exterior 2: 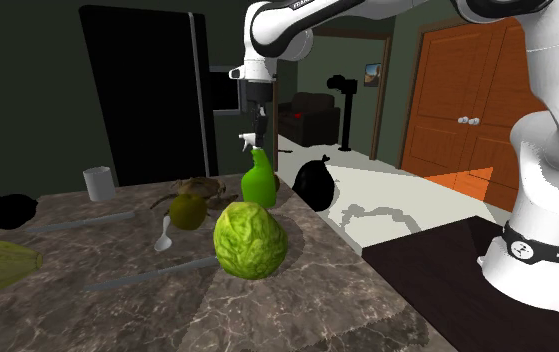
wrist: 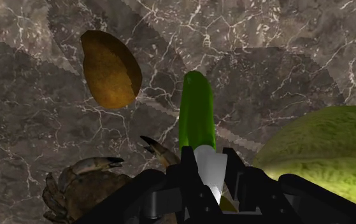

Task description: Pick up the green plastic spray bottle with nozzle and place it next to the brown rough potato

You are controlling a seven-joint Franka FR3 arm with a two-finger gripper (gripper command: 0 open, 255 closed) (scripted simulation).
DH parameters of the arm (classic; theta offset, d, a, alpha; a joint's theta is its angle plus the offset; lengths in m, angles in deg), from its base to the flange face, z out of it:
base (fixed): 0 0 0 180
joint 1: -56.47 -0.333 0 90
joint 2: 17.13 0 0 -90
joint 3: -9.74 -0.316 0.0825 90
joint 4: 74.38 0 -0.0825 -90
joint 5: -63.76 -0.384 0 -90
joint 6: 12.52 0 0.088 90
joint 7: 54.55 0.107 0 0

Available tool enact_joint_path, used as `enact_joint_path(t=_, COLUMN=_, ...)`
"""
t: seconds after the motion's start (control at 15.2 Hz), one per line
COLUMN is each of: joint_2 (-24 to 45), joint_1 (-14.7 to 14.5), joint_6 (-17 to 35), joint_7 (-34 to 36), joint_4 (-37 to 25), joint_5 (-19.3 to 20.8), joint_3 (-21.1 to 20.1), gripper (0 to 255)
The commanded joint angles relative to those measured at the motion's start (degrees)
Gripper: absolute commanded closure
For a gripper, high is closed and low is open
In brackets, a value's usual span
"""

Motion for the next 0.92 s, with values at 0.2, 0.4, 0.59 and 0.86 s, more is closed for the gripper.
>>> enact_joint_path(t=0.2, joint_2=0.1, joint_1=0.0, joint_6=0.2, joint_7=0.0, joint_4=0.0, joint_5=-0.1, joint_3=0.0, gripper=255)
enact_joint_path(t=0.4, joint_2=0.1, joint_1=0.0, joint_6=0.2, joint_7=0.0, joint_4=0.0, joint_5=-0.1, joint_3=0.0, gripper=0)
enact_joint_path(t=0.59, joint_2=0.1, joint_1=0.0, joint_6=0.2, joint_7=0.0, joint_4=0.0, joint_5=-0.1, joint_3=0.0, gripper=0)
enact_joint_path(t=0.86, joint_2=-0.8, joint_1=0.1, joint_6=-3.2, joint_7=0.3, joint_4=-2.5, joint_5=0.4, joint_3=0.2, gripper=0)
